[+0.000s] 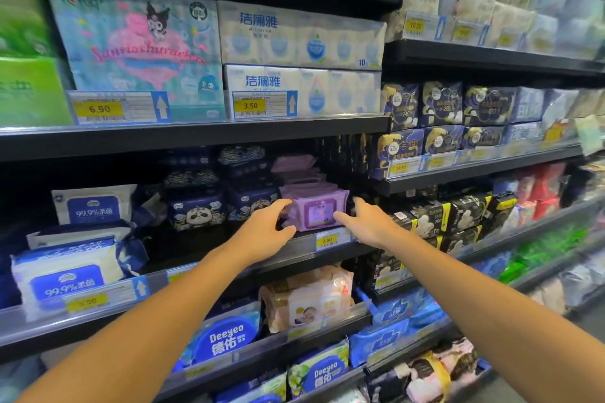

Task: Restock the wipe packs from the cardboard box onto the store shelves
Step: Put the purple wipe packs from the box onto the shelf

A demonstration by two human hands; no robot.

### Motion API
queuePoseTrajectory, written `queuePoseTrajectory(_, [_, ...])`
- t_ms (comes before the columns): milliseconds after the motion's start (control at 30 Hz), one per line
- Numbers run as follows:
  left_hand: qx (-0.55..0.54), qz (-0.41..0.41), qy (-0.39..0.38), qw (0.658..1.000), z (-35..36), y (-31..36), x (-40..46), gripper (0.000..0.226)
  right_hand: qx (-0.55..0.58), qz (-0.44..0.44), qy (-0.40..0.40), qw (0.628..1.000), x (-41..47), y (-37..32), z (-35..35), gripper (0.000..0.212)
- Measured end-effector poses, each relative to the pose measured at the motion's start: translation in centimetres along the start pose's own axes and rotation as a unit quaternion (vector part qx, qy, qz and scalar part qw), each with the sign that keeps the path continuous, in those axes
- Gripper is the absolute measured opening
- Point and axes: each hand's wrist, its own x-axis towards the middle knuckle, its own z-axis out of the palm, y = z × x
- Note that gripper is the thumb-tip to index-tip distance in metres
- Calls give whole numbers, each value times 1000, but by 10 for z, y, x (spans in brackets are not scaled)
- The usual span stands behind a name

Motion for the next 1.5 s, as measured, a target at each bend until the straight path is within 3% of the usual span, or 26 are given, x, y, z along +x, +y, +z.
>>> queuePoseTrajectory(133, [99, 82, 39, 991, -7, 0, -50, 55, -8, -182, 87, 979, -43, 3, 7, 53])
queuePoseTrajectory(267, [222, 164, 49, 960, -4, -13, -107, 53, -104, -288, 93, 947, -94, 11, 31, 65])
queuePoseTrajectory(400, [292, 215, 61, 930, 9, -38, -169, 54, -120, -349, 37, 929, -148, 17, 69, 64])
queuePoseTrajectory(667, [280, 140, -39, 949, 111, -137, -309, 51, -133, -375, -139, 907, -237, 62, 205, 70])
queuePoseTrajectory(800, [297, 87, -97, 946, 167, -182, -357, 51, -108, -319, -200, 920, -274, 90, 272, 66])
queuePoseTrajectory(900, [298, 17, -211, 931, 225, -213, -406, 50, -115, -242, -293, 918, -315, 123, 331, 68])
queuePoseTrajectory(1067, [304, -19, -396, 866, 303, -237, -460, 56, -195, -165, -415, 873, -365, 170, 387, 66])
queuePoseTrajectory(1233, [284, -12, -420, 862, 332, -235, -439, 54, -232, -103, -465, 848, -364, 199, 408, 49])
queuePoseTrajectory(1500, [212, -63, -520, 825, 422, -249, -432, 53, -220, -1, -534, 816, -363, 222, 460, 47])
